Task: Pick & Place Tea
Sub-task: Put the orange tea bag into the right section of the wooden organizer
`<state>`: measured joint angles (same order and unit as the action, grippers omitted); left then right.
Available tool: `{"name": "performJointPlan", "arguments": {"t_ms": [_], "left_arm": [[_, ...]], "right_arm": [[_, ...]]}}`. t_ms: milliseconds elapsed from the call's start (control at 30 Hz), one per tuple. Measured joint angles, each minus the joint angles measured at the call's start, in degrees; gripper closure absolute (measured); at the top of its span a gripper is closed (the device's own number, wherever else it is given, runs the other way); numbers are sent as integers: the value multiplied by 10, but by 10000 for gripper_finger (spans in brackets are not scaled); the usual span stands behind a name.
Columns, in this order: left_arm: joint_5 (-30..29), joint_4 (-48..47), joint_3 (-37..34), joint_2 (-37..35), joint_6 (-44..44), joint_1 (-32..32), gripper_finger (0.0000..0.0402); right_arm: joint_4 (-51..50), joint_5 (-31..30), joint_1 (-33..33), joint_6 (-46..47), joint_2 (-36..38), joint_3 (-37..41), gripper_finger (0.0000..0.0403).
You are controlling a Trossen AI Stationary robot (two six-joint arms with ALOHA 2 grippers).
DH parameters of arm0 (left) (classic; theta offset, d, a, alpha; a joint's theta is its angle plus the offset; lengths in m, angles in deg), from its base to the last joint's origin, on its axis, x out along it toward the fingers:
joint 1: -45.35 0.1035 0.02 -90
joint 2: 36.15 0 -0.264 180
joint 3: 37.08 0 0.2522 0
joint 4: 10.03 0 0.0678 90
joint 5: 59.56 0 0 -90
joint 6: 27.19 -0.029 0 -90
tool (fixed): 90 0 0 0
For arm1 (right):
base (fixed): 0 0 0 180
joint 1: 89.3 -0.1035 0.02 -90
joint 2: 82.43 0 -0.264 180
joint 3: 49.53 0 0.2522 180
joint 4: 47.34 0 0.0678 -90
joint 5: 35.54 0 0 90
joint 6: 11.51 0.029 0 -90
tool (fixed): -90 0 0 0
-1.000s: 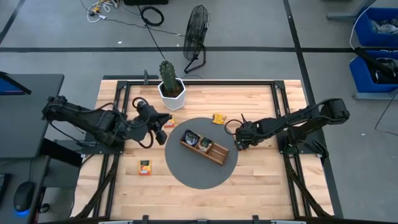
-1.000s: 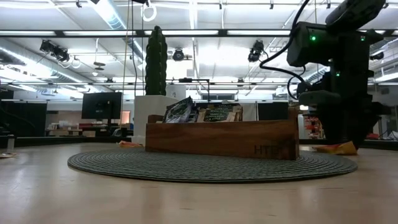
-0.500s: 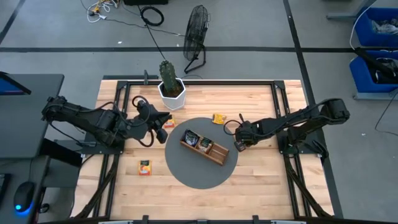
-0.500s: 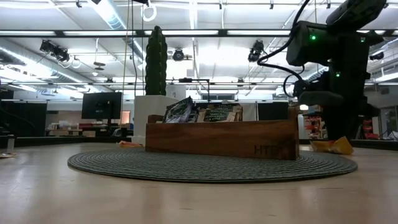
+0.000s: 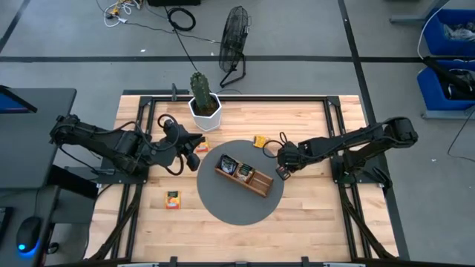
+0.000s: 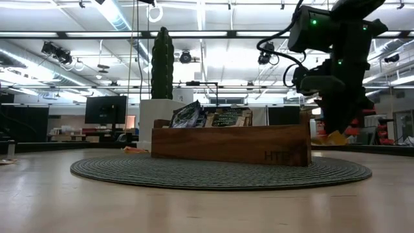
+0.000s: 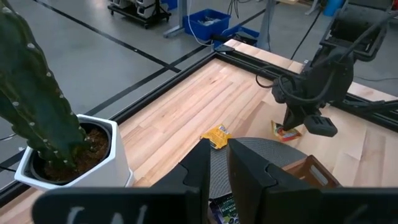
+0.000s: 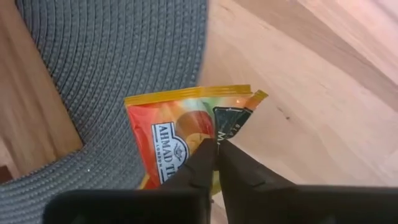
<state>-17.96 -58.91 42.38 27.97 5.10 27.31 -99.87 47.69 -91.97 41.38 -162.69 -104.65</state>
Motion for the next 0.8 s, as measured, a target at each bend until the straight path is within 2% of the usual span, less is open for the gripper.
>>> {"name": "performJointPlan", "arguments": {"t_ms": [67, 233, 500, 667, 800], "left_arm": [[0, 0, 0, 0, 0, 0, 346], [0, 0, 0, 0, 0, 0, 346], [2, 20, 0, 0, 4, 0, 346], [2, 24, 0, 0, 44, 0, 346], [15, 38, 0, 2, 91, 4, 346]], "right_arm": [[0, 2, 0, 0, 0, 0, 395], [-5, -22, -19, 4, 7, -25, 400], [-12, -210, -101, -65, 10, -171, 402], [-20, -344, -142, -117, 9, -248, 402], [0, -401, -152, -194, 9, -292, 403]]}}
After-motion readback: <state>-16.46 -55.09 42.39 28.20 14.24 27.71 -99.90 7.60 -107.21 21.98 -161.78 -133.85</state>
